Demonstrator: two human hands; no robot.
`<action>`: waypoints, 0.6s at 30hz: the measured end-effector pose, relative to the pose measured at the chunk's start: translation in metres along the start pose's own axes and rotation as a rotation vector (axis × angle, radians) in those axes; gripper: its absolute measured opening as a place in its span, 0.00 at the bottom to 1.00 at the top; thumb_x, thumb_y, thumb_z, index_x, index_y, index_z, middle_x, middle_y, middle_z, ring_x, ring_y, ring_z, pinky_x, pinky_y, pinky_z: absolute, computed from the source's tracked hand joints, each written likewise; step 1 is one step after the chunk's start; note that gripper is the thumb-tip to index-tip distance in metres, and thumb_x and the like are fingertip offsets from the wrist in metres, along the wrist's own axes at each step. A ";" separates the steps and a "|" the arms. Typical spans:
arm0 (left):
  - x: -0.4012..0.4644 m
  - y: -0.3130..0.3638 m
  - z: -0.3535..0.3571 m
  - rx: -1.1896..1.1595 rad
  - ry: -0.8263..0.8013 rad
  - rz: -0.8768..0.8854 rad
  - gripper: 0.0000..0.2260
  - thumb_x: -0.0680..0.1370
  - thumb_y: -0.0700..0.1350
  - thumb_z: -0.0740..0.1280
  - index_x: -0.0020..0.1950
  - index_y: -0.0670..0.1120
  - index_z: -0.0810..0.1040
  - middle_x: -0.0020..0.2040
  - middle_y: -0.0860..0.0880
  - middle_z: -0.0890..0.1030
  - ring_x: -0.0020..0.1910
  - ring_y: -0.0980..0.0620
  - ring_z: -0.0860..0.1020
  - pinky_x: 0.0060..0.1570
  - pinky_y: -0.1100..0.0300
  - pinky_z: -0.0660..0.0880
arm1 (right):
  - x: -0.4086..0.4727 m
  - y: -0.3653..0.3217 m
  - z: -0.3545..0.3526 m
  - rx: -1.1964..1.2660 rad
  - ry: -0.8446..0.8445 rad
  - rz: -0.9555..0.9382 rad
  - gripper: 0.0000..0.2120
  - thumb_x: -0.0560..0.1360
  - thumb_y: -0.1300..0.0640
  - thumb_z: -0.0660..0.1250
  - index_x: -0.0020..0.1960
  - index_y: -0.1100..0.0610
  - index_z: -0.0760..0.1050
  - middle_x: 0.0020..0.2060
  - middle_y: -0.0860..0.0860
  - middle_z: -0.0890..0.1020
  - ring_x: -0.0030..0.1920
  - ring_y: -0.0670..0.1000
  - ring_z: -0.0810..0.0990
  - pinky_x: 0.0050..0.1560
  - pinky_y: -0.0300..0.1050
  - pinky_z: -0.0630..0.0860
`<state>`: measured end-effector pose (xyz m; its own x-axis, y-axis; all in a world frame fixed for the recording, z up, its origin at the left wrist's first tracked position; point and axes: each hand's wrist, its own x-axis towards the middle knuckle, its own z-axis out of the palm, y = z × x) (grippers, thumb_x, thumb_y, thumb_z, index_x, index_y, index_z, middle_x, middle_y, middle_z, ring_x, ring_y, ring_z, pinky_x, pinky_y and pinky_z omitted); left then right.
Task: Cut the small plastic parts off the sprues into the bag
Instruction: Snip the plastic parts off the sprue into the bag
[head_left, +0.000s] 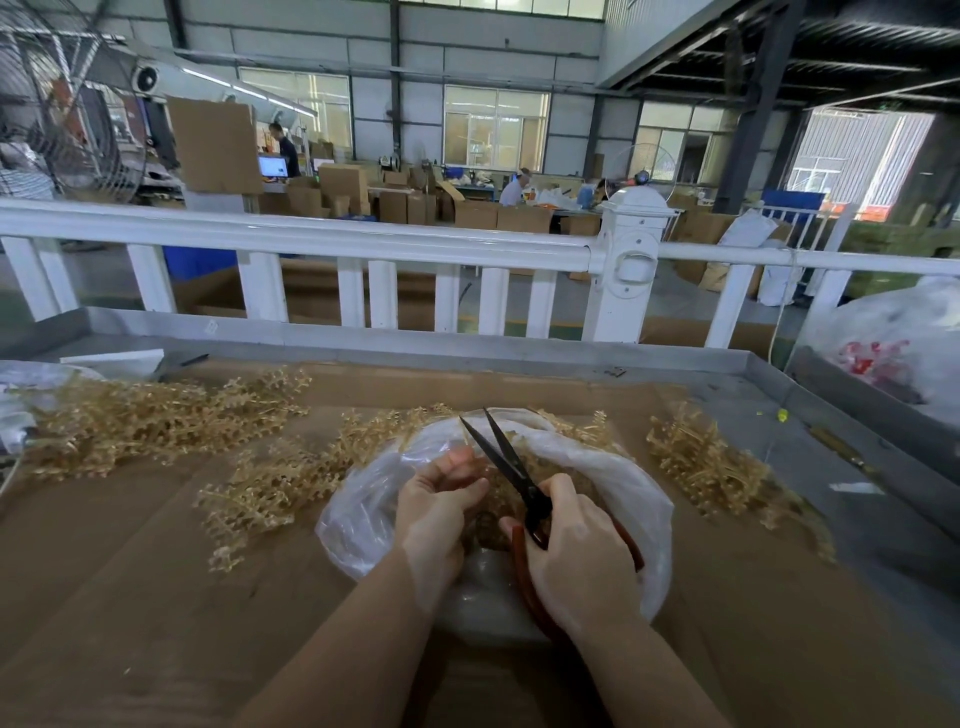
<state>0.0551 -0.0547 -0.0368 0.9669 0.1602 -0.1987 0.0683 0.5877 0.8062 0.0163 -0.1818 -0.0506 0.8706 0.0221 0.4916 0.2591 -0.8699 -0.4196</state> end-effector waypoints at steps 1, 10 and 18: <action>0.000 -0.001 -0.001 -0.004 -0.016 0.009 0.16 0.72 0.22 0.62 0.52 0.39 0.78 0.43 0.43 0.80 0.44 0.46 0.81 0.48 0.52 0.78 | -0.001 0.001 0.001 -0.018 -0.010 0.000 0.21 0.76 0.40 0.61 0.63 0.51 0.67 0.52 0.47 0.78 0.54 0.47 0.76 0.53 0.41 0.75; -0.001 -0.008 -0.014 -0.070 -0.166 0.068 0.13 0.72 0.24 0.64 0.51 0.37 0.78 0.44 0.41 0.84 0.43 0.47 0.84 0.39 0.59 0.80 | -0.003 0.005 0.007 -0.072 -0.026 0.004 0.24 0.76 0.38 0.60 0.66 0.50 0.66 0.54 0.47 0.77 0.57 0.47 0.75 0.53 0.40 0.74; 0.000 -0.011 -0.014 -0.005 -0.180 0.109 0.17 0.71 0.22 0.63 0.54 0.37 0.78 0.45 0.41 0.83 0.45 0.47 0.82 0.45 0.58 0.81 | -0.002 0.008 0.010 -0.069 -0.007 0.000 0.22 0.75 0.39 0.62 0.64 0.50 0.68 0.52 0.47 0.78 0.55 0.46 0.76 0.51 0.39 0.75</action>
<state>0.0506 -0.0498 -0.0534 0.9968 0.0795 -0.0073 -0.0402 0.5787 0.8146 0.0209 -0.1834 -0.0625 0.8735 0.0256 0.4861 0.2299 -0.9019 -0.3656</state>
